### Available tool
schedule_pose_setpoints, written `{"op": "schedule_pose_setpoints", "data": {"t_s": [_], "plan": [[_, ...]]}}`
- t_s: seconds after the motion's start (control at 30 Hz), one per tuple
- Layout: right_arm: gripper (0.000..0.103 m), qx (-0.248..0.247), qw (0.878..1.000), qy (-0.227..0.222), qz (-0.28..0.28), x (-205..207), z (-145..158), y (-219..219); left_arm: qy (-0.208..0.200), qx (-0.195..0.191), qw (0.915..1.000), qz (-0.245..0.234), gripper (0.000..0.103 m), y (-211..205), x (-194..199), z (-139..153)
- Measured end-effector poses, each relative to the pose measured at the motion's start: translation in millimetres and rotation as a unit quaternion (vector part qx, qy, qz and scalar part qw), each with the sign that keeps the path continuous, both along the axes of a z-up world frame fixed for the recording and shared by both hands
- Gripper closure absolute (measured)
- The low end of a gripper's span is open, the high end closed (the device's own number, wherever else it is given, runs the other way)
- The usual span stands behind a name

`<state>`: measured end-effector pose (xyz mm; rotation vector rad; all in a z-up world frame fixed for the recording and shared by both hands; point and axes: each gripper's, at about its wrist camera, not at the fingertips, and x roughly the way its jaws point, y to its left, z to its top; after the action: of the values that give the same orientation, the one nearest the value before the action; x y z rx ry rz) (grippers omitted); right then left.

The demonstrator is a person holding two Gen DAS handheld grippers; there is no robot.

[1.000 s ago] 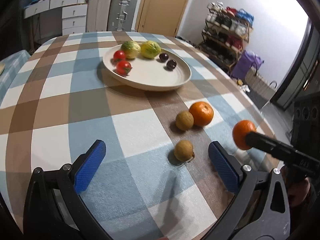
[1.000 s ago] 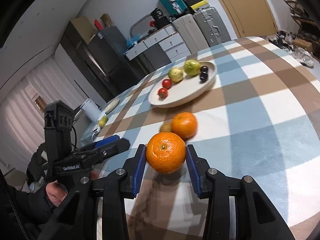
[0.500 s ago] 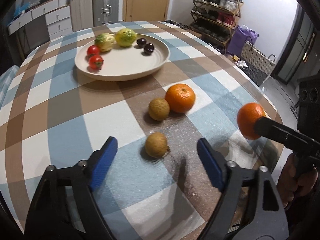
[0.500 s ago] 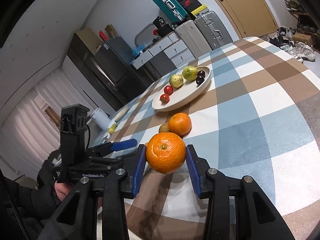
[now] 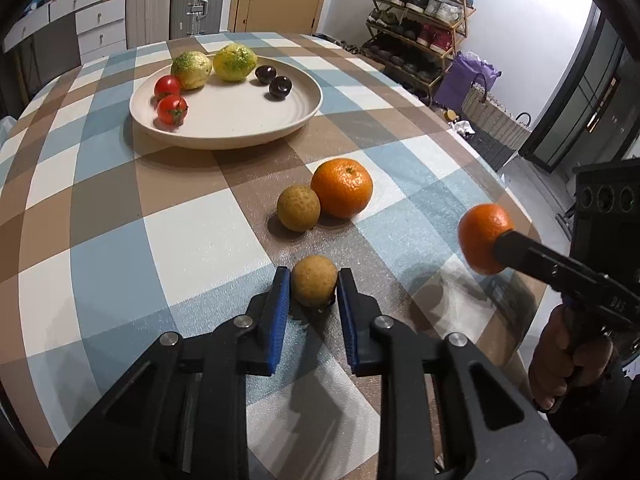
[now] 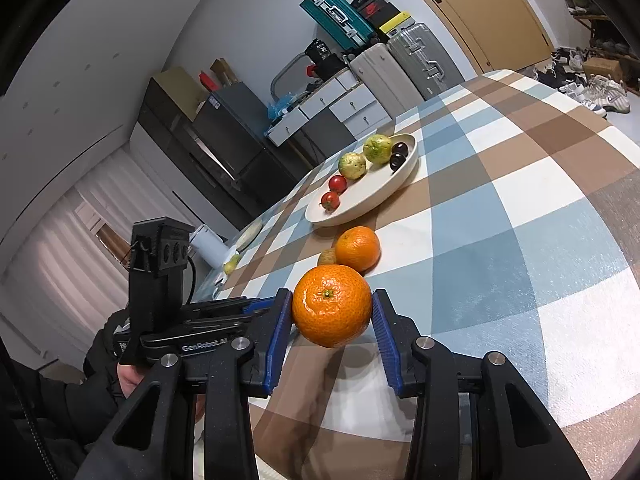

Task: Organize fruits
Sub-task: 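Carry the orange and kiwi onto the cream plate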

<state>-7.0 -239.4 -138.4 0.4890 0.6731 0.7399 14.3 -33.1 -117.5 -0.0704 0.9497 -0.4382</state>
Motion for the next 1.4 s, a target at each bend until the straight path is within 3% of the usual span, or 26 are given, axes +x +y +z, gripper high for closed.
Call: {"op": "schedule_pose_setpoints", "data": {"t_s": [0.33, 0.63, 0.9, 1.07, 1.4], "plan": [[0.062, -0.013, 1.000, -0.001, -0.002, 2, 4, 4, -0.034, -0.025, 0.9990, 0.014, 0.082, 19, 7, 25], [0.062, -0.046, 0.999, -0.013, 0.004, 30, 28, 20, -0.059, -0.041, 0.9970, 0.031, 0.082, 43, 47, 46], [0.062, -0.065, 0.997, -0.039, 0.014, 87, 65, 40, -0.092, -0.039, 0.9945, 0.032, 0.082, 42, 104, 71], [0.062, -0.087, 0.995, -0.046, 0.018, 128, 79, 57, -0.089, -0.036, 0.9946, 0.039, 0.082, 39, 140, 71], [0.062, -0.117, 0.993, -0.013, 0.011, 207, 72, 84, -0.073, -0.027, 0.9960, 0.044, 0.082, 36, 200, 59]]}}
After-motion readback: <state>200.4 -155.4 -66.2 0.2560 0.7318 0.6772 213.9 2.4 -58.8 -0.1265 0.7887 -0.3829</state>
